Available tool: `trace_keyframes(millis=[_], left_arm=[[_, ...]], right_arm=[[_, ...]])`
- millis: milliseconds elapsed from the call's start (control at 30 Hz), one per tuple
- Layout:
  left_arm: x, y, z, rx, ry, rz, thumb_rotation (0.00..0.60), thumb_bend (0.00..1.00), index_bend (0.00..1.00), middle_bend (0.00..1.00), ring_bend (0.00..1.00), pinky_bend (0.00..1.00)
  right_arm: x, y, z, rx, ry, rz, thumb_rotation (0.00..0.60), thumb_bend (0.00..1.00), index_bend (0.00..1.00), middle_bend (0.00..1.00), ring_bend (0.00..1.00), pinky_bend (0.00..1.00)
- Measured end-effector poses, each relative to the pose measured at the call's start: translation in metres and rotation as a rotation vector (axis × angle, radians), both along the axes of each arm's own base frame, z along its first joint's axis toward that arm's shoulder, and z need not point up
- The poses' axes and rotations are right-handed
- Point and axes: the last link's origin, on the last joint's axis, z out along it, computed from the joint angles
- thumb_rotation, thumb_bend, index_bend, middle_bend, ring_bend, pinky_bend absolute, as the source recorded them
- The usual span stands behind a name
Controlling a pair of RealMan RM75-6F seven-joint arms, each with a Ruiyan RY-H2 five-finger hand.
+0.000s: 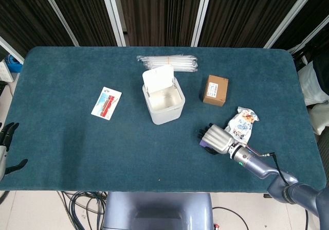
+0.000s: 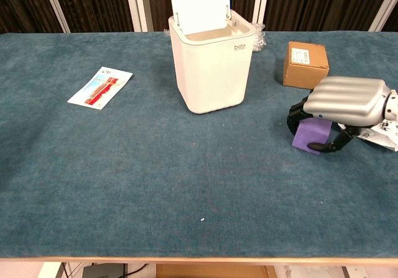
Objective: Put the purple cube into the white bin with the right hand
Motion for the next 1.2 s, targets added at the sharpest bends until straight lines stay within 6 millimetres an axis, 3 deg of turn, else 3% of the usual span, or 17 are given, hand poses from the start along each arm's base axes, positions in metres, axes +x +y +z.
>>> trace_keyframes(millis=[200,400,567,733,967,1200], left_arm=[[0.000,0.000,-0.002,-0.011,0.002,0.002,0.600,0.09,0.15,0.17,0.02,0.00],[0.001,0.000,-0.002,-0.014,0.005,0.006,0.600,0.10,0.15,0.17,0.02,0.00],[0.001,-0.001,-0.002,-0.013,0.004,0.006,0.600,0.09,0.15,0.17,0.02,0.00],[0.001,-0.001,0.000,-0.006,-0.003,0.005,0.600,0.10,0.15,0.17,0.02,0.00],[-0.001,-0.001,0.003,0.000,-0.012,0.005,0.600,0.10,0.15,0.17,0.02,0.00],[-0.001,-0.001,0.004,-0.003,-0.019,0.002,0.600,0.10,0.15,0.17,0.02,0.00]], right_arm=[[0.003,-0.005,0.009,-0.015,-0.037,-0.023,0.600,0.45,0.41,0.44,0.51,0.64],[0.025,-0.008,0.035,-0.054,-0.144,0.004,0.600,0.44,0.41,0.44,0.51,0.64],[0.061,-0.023,0.068,-0.128,-0.275,0.033,0.600,0.43,0.41,0.43,0.51,0.64],[0.106,-0.053,0.091,-0.184,-0.367,0.046,0.600,0.42,0.41,0.42,0.50,0.64],[0.168,-0.085,0.089,-0.174,-0.389,0.048,0.600,0.42,0.41,0.42,0.50,0.64],[0.211,-0.096,0.062,-0.112,-0.399,0.025,0.600,0.40,0.40,0.40,0.46,0.64]])
